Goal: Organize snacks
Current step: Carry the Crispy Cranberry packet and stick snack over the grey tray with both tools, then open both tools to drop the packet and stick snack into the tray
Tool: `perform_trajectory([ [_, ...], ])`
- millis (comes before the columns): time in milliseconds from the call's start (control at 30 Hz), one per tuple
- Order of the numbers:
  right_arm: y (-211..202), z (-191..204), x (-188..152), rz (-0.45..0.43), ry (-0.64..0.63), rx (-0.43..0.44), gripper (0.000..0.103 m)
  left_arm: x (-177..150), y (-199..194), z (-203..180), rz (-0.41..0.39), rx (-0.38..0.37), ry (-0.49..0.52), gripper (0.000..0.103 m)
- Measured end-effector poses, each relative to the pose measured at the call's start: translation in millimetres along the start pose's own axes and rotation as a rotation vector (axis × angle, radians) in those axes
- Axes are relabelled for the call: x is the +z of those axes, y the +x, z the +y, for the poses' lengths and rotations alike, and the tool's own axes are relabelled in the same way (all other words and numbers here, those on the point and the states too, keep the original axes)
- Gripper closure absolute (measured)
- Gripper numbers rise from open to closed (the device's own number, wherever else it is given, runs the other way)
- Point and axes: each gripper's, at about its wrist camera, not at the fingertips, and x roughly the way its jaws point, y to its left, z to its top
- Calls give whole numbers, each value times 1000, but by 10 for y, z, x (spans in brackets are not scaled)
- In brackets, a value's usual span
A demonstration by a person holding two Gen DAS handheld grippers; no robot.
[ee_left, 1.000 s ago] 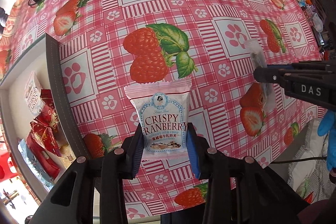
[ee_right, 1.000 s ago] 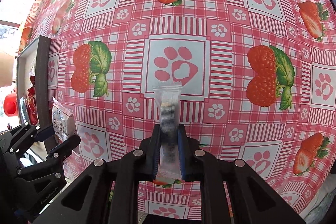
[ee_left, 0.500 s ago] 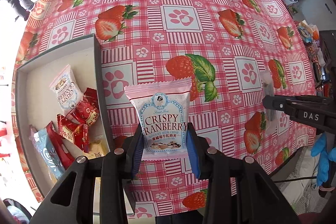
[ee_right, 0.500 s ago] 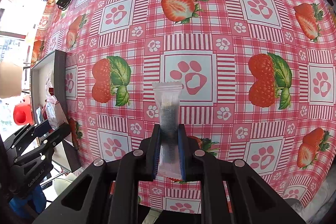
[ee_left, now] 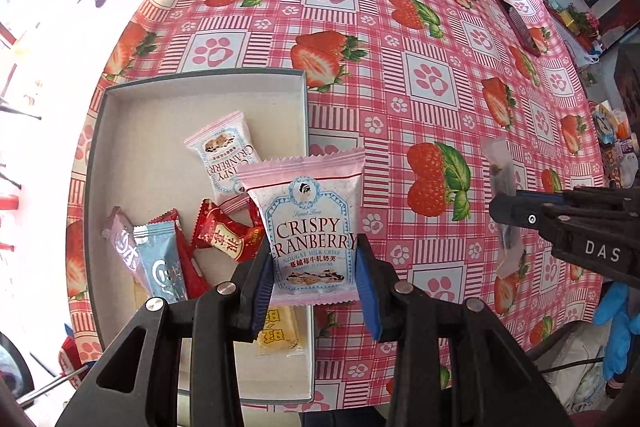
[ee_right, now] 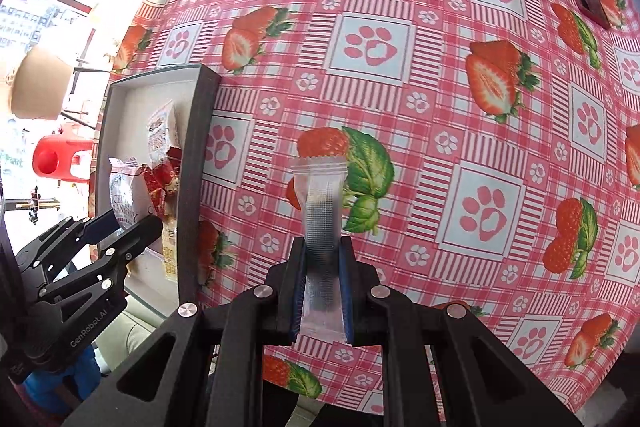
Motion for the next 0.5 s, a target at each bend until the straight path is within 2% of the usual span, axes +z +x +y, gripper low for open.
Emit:
perform_trajectory([
  [267, 54, 656, 280, 2, -118, 34, 87, -22, -51, 457, -16, 31, -79, 62],
  [500, 206, 1177, 449, 37, -215, 53, 87, -127, 40, 870, 24, 66, -150, 62],
])
